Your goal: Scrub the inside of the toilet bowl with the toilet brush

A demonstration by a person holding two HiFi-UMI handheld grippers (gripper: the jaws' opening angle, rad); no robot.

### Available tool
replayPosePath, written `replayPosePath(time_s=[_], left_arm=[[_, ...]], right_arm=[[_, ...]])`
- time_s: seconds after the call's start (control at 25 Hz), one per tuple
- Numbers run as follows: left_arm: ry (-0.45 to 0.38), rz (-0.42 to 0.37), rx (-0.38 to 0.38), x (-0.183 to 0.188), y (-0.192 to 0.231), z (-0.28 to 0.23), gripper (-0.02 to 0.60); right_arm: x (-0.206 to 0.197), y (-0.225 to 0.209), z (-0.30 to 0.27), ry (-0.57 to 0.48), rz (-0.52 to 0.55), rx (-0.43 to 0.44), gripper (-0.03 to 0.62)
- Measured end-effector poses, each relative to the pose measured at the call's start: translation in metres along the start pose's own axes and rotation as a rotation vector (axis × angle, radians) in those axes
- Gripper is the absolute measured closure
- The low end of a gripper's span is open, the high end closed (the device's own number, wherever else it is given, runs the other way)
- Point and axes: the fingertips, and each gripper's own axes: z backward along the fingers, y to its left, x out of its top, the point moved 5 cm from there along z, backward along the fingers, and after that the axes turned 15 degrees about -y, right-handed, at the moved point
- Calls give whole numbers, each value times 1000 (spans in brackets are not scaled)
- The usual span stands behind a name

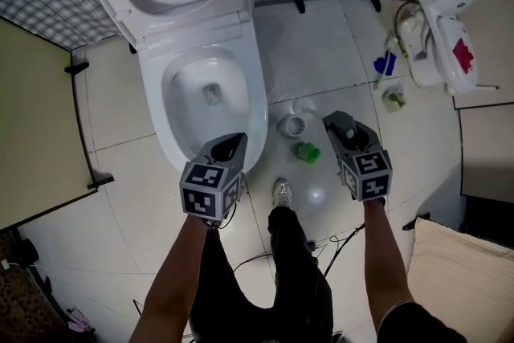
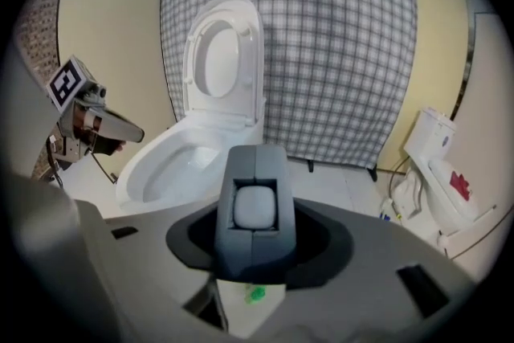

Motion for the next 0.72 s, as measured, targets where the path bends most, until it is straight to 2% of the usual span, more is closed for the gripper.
replayPosePath(time_s=[0.16, 0.36, 0.56, 0.72], left_arm=[[-33, -7, 29, 31, 9, 27, 574], [-68, -10, 78, 60, 27, 59, 574], [-96, -14, 112, 78, 43, 77, 574], [-92, -4, 140, 73, 58, 86, 574]], right_arm=[[75, 9, 26, -99, 44, 0, 404], [144, 26, 47, -249, 25, 40, 404], [180, 63, 43, -317, -9, 148, 404], [177, 101, 17, -303, -42, 230, 404]])
